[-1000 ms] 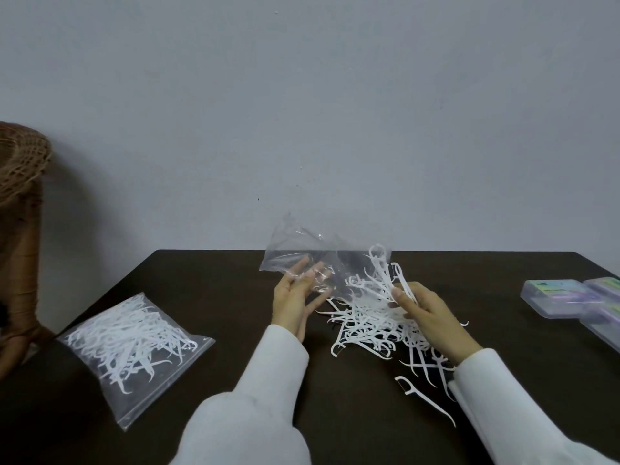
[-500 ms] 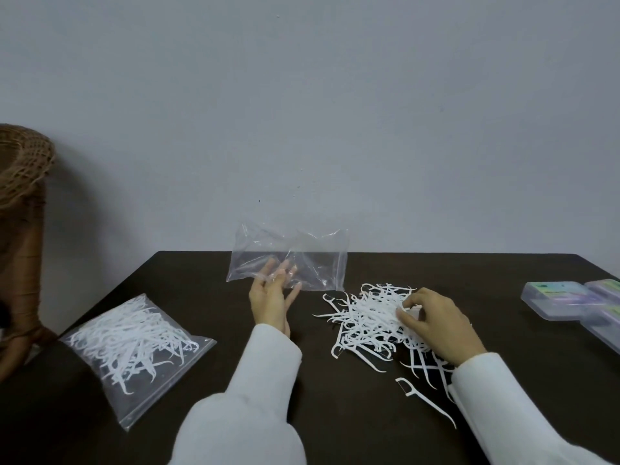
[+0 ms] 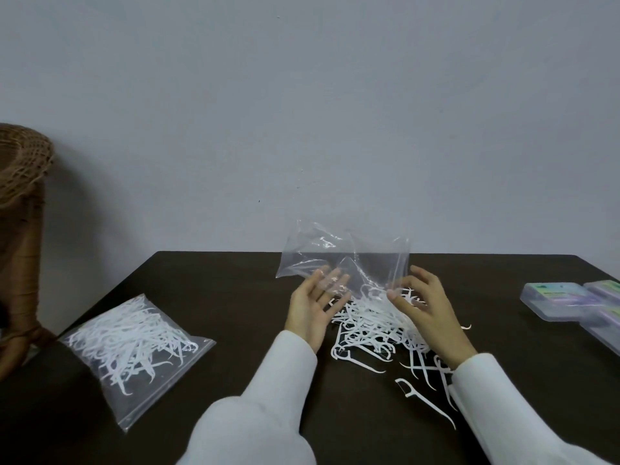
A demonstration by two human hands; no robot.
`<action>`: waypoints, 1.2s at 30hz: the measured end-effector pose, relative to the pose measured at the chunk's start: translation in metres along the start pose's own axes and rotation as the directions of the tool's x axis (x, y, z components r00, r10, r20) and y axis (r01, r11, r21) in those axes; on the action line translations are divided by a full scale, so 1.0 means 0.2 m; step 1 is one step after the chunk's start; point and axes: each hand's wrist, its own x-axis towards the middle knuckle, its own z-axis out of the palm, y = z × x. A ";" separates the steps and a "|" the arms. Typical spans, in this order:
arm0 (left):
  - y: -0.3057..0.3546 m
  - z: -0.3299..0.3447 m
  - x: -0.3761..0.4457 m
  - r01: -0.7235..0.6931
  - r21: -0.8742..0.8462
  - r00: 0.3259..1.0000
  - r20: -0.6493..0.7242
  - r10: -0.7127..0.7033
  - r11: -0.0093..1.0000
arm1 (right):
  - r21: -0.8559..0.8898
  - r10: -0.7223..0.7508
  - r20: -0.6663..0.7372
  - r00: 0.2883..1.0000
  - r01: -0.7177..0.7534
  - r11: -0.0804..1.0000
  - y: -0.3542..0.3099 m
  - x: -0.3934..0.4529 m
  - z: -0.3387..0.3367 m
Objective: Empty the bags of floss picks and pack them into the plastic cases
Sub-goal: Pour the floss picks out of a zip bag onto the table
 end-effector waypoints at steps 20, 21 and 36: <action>0.07 -0.10 0.05 -0.105 0.066 0.974 -0.195 0.115 0.992 | 0.159 -0.001 -0.255 0.967 0.043 0.986 -0.02 0.01 -0.05; 0.07 -0.10 0.04 -0.116 0.086 0.974 -0.184 0.130 0.990 | 0.164 0.005 -0.261 0.965 0.040 0.986 -0.02 0.01 -0.06; 0.10 -0.13 0.04 -0.131 0.470 0.991 0.031 0.133 0.873 | 0.332 0.193 -0.394 0.898 -0.057 0.941 0.03 0.03 -0.09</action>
